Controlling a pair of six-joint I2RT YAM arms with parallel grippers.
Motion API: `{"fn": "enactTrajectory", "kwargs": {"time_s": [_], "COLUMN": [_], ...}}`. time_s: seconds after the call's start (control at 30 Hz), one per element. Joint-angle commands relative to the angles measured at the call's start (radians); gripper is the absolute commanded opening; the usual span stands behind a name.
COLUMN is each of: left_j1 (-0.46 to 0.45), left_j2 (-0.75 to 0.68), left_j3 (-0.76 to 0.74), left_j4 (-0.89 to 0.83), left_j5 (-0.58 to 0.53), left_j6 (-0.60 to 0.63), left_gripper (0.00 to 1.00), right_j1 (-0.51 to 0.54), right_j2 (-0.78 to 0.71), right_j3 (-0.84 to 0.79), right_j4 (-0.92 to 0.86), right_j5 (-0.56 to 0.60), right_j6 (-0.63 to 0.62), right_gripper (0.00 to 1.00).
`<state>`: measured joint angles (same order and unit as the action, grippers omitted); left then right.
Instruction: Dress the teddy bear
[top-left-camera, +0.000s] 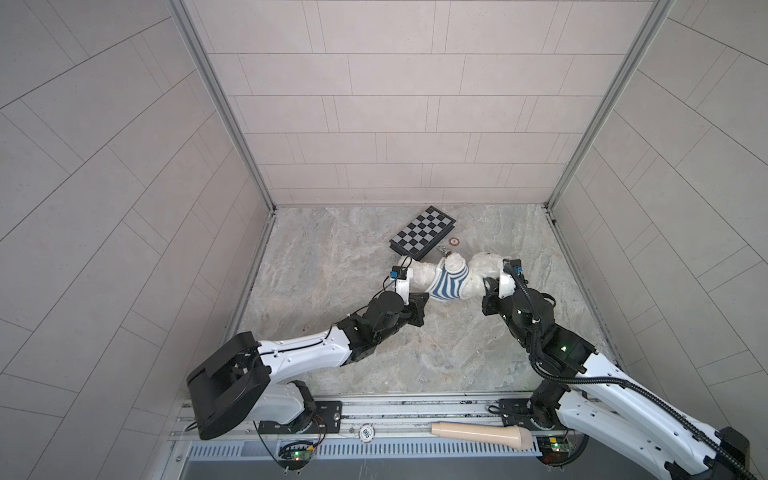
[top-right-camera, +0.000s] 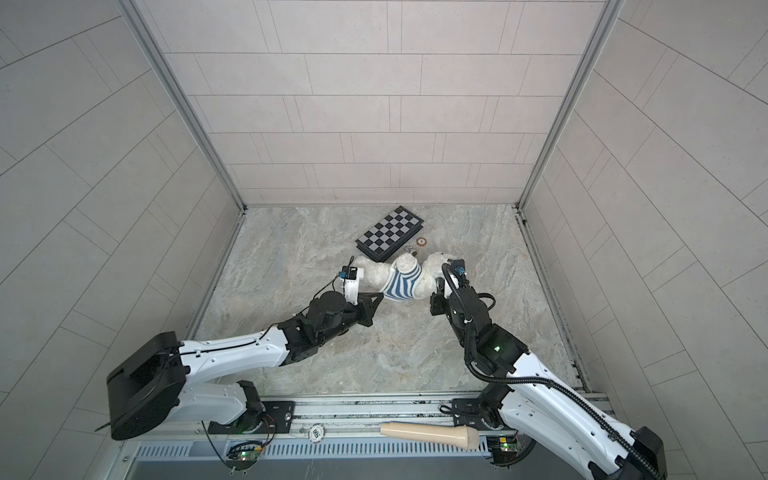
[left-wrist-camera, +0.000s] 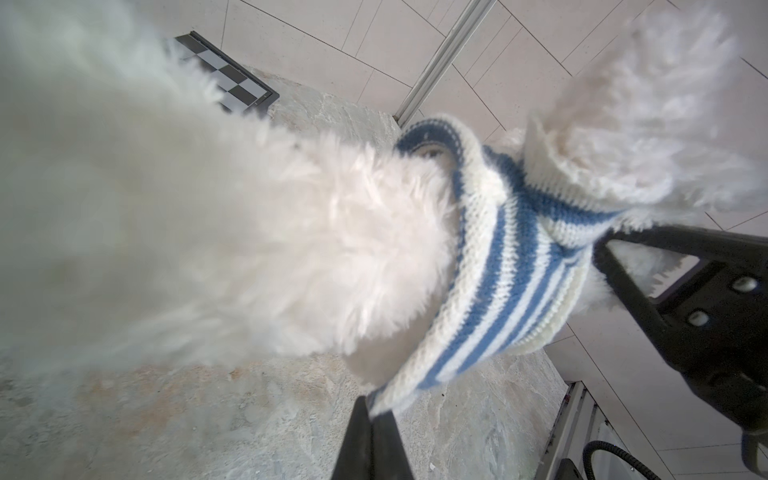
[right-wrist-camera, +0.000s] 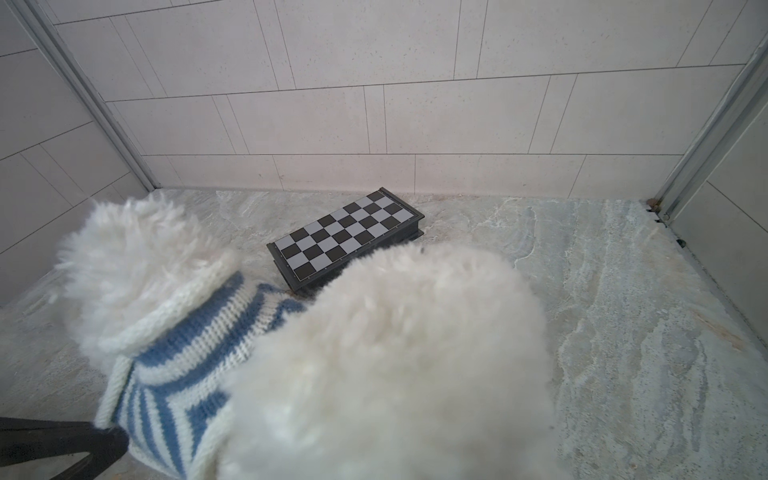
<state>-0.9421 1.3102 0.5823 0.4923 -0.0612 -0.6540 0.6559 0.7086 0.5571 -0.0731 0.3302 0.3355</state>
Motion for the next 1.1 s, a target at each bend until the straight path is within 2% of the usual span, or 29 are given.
{"fn": "enactTrajectory", "kwargs": {"time_s": [0.0, 0.13, 0.23, 0.43, 0.5, 0.57, 0.67, 0.77, 0.93, 1.07], "left_j1": [0.026, 0.020, 0.020, 0.020, 0.019, 0.019, 0.020, 0.022, 0.021, 0.037], "left_j2": [-0.029, -0.004, 0.030, 0.041, 0.028, 0.000, -0.064, -0.149, -0.313, -0.414], "left_j3": [-0.032, -0.024, 0.015, 0.024, 0.020, 0.012, -0.016, -0.049, -0.087, -0.055], "left_j4": [-0.066, -0.045, -0.055, 0.057, 0.083, 0.072, 0.032, -0.019, -0.123, -0.264], "left_j5": [-0.067, -0.023, 0.052, 0.241, 0.296, 0.326, 0.329, 0.344, 0.360, 0.285], "left_j6": [0.022, 0.030, 0.077, 0.120, 0.115, 0.113, 0.122, 0.138, 0.174, 0.176], "left_gripper": [0.00, 0.00, 0.00, 0.00, 0.05, 0.16, 0.35, 0.44, 0.46, 0.41], "right_j1": [-0.006, -0.006, -0.006, -0.007, -0.006, -0.006, -0.008, -0.012, -0.048, -0.063], "right_j2": [-0.033, -0.031, -0.023, 0.011, 0.018, 0.022, 0.011, -0.012, -0.027, -0.004], "right_j3": [0.033, 0.025, 0.022, 0.027, 0.020, 0.015, 0.009, 0.006, 0.013, 0.035], "right_j4": [0.022, 0.046, 0.075, 0.148, 0.182, 0.192, 0.194, 0.197, 0.221, 0.238], "right_j5": [0.055, 0.042, -0.002, -0.199, -0.272, -0.313, -0.345, -0.328, -0.394, -0.512], "right_j6": [-0.018, -0.016, -0.034, -0.140, -0.172, -0.209, -0.277, -0.326, -0.381, -0.422], "right_gripper": [0.00, 0.00, 0.00, 0.00, 0.00, 0.00, 0.00, 0.00, 0.00, 0.00]}}
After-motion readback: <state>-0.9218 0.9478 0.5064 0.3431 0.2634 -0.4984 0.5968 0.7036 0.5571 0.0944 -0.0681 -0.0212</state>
